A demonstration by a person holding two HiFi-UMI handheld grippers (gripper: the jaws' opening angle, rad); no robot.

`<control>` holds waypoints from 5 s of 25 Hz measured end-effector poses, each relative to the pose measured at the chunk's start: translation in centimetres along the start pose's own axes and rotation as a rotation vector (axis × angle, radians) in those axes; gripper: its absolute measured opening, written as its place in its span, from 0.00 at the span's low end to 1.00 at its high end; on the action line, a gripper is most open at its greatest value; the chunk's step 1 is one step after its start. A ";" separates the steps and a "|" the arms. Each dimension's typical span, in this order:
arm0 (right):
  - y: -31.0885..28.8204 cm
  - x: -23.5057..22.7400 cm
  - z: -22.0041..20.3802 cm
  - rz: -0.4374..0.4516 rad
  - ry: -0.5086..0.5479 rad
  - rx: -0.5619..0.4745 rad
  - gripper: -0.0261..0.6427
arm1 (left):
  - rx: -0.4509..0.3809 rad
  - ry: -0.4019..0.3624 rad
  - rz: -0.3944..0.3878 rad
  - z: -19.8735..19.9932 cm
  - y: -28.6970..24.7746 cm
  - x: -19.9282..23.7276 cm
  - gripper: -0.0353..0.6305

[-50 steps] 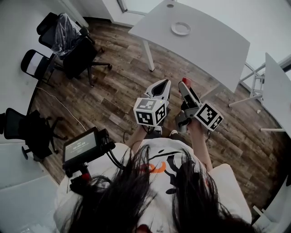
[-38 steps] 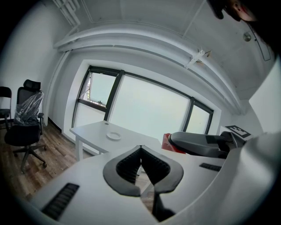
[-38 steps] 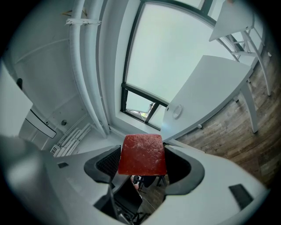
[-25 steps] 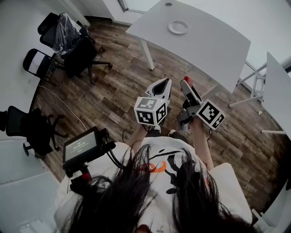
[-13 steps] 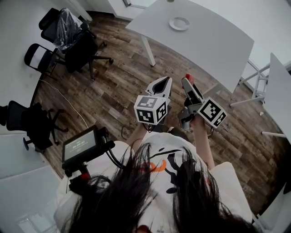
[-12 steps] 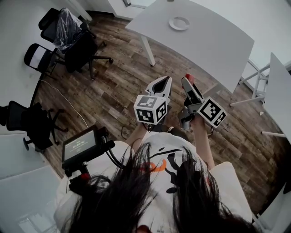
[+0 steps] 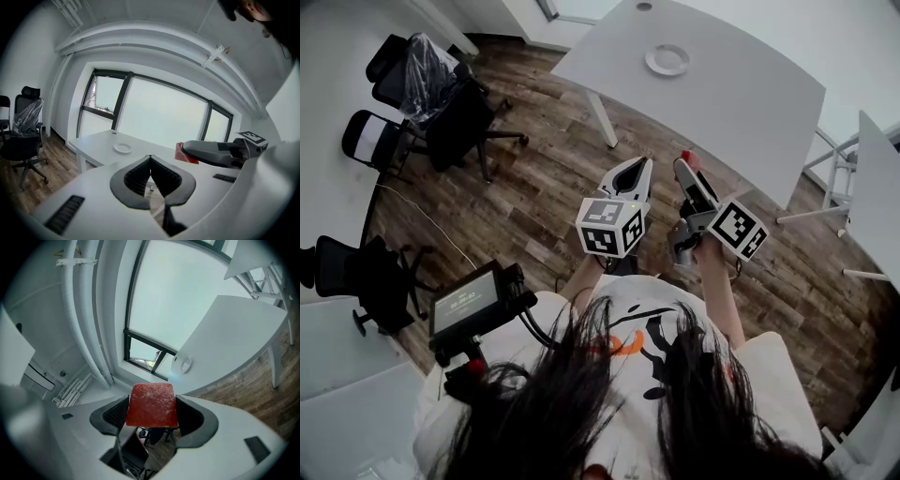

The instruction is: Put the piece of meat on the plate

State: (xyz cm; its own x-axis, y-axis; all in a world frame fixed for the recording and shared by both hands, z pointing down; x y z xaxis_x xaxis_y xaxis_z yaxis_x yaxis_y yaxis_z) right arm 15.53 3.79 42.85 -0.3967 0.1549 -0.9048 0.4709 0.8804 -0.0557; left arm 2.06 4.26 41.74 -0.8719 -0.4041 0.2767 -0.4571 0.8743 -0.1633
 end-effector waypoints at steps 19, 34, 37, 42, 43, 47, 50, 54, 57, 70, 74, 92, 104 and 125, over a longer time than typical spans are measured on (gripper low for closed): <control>-21.2 2.6 -1.2 -0.094 -0.030 -0.122 0.50 | 0.055 0.021 -0.125 7.6 -10.6 18.7 0.06; -24.3 0.2 -0.4 -0.183 -0.060 -0.125 0.50 | 0.125 0.079 -0.205 6.0 -15.1 20.2 0.06; -24.7 0.0 -0.1 -0.174 -0.064 -0.127 0.50 | 0.116 0.069 -0.194 6.5 -15.6 20.5 0.06; -26.2 0.0 1.0 -0.147 -0.055 -0.125 0.50 | 0.090 0.049 -0.177 7.7 -17.0 21.3 0.06; -27.1 -0.6 1.8 -0.152 -0.057 -0.122 0.50 | 0.096 0.047 -0.176 7.7 -18.3 21.5 0.06; -30.6 -3.9 5.6 -0.188 -0.067 -0.100 0.50 | 0.127 0.055 -0.170 7.7 -24.6 21.8 0.06; -32.0 -5.9 7.4 -0.216 -0.072 -0.089 0.50 | 0.148 0.055 -0.179 7.6 -27.3 21.4 0.06; -33.5 -8.4 9.5 -0.256 -0.073 -0.073 0.50 | 0.187 0.061 -0.177 6.9 -30.5 21.2 0.06; -34.6 -10.2 10.5 -0.280 -0.064 -0.050 0.50 | 0.218 0.064 -0.167 6.1 -32.5 21.3 0.06; -40.0 -18.3 11.1 -0.427 0.040 0.106 0.50 | 0.318 0.065 -0.116 3.4 -37.4 22.8 0.06; -40.6 -19.6 10.7 -0.458 0.071 0.140 0.50 | 0.326 0.066 -0.110 3.1 -37.4 22.8 0.06; -42.3 -20.5 9.6 -0.564 0.485 0.325 0.50 | 0.331 0.058 -0.093 3.1 -37.7 22.9 0.06; -42.8 -20.8 8.9 -0.580 0.670 0.401 0.50 | 0.330 0.063 -0.064 3.0 -37.5 23.9 0.06; -42.6 -21.5 8.4 -0.567 0.926 0.507 0.50 | 0.334 0.064 -0.040 2.7 -37.3 24.8 0.06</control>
State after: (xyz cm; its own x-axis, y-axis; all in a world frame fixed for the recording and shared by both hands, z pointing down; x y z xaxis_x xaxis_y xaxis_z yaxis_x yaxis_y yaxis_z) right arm 10.60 -40.80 61.10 -0.9667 0.2485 -0.0614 0.2198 0.6827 -0.6968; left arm -2.97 -39.12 52.15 -0.8443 -0.4093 0.3459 -0.5320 0.7178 -0.4492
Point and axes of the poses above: the fingertips, and each gripper's own axes: y backward along the fingers, x to its left, z out of its top, the point moved 5 cm from there along y, backward along the fingers, and after that the axes turned 8 degrees about -x, right-handed, at the moved point
